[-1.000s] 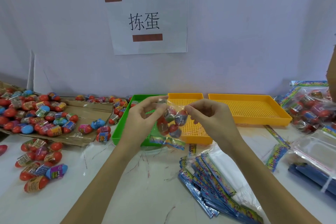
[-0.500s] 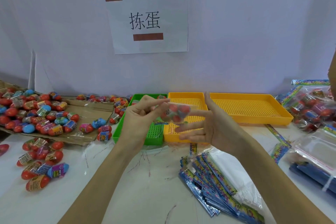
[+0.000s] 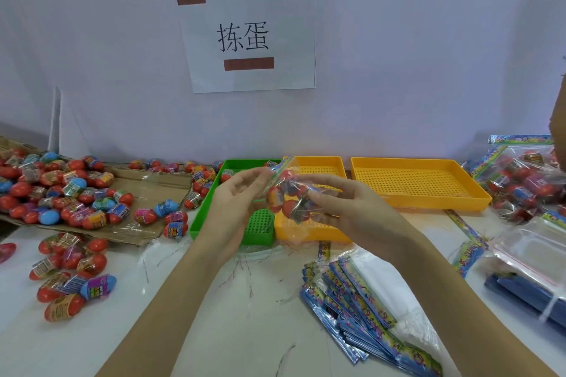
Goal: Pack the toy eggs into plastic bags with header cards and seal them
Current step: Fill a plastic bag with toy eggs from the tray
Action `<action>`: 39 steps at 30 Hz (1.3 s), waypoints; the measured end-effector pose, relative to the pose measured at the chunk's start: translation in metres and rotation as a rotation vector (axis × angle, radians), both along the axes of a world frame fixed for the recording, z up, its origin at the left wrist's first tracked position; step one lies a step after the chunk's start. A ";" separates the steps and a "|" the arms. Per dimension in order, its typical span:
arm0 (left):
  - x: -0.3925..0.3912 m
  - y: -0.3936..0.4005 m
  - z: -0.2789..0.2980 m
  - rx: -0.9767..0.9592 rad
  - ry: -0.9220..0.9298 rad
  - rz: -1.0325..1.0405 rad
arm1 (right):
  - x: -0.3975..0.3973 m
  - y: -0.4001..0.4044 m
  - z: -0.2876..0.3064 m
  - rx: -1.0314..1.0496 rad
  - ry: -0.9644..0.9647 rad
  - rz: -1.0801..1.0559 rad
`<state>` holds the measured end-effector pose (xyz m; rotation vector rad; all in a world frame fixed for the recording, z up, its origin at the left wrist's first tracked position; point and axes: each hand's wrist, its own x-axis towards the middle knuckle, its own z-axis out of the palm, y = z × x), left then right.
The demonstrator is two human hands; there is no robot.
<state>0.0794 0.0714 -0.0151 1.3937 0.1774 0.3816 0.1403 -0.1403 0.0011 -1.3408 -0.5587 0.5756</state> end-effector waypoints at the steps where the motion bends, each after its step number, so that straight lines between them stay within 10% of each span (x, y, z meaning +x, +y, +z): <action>1: 0.001 0.001 -0.001 -0.093 -0.013 0.003 | -0.001 0.002 -0.001 0.011 0.021 -0.010; 6: 0.005 0.006 -0.001 -0.345 -0.039 0.030 | 0.000 0.007 -0.007 0.031 0.071 -0.130; 26: 0.002 0.006 -0.004 -0.163 -0.201 0.101 | -0.009 0.012 -0.011 -0.117 0.168 0.212; 39: 0.003 0.016 -0.006 -0.111 -0.102 0.100 | 0.012 -0.014 0.006 -0.002 0.235 -0.087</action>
